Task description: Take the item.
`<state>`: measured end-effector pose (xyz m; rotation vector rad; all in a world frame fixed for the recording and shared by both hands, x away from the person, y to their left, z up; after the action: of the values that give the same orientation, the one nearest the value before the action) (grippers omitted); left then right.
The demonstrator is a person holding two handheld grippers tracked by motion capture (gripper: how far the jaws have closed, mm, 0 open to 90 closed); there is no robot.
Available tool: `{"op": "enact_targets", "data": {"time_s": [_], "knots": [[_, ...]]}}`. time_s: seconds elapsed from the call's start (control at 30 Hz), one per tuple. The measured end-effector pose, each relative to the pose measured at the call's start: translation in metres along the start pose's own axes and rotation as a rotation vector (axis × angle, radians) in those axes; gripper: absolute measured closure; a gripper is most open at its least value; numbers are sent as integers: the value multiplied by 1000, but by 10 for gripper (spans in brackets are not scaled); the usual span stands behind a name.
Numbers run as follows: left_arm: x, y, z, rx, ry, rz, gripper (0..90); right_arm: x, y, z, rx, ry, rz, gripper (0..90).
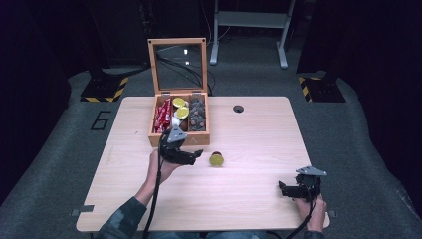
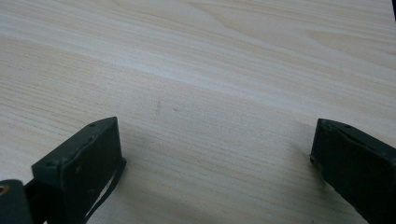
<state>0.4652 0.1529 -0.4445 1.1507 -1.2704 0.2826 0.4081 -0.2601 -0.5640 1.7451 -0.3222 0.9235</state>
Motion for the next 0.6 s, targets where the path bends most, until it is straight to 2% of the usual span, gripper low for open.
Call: {"op": "enact_targets", "data": {"time_s": [0.07,0.1,0.17,0.2,0.23,0.27,0.3,0.33,0.5,0.6], "knots": [[-9,16,-14,37,11,8,133,0,0,0,-3,-5,2,12],[-9,16,-14,37,11,8,131,0,0,0,-2,-2,1,12],[-18,25,-24,62,18,12,131,0,0,0,0,0,-1,12],[-23,30,-28,71,26,5,130,0,0,0,-4,-7,4,12],[-34,39,-39,96,40,3,128,0,0,0,-2,-5,2,12],[-34,39,-39,96,40,3,126,0,0,0,-2,-5,2,12],[-45,48,-50,122,55,-6,123,0,0,0,-1,-7,1,12],[-45,48,-50,122,55,-6,121,0,0,0,-1,-7,1,12],[-73,68,-74,184,124,-13,103,0,0,0,-2,-10,2,12],[-87,80,-87,217,151,-17,102,0,0,0,-1,-5,-1,12]]}}
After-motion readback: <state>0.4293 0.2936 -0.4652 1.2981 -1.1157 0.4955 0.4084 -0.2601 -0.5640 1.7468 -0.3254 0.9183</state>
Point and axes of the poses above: each handheld gripper's, and its own axes: y roughly backward along the jaws, x roughly out of its top, z roughly to its right, the point moved 5 cm from there along -y, roughly forward along the jaws, and after that the axes turned 10 degrees about x, right-handed, at the moved point
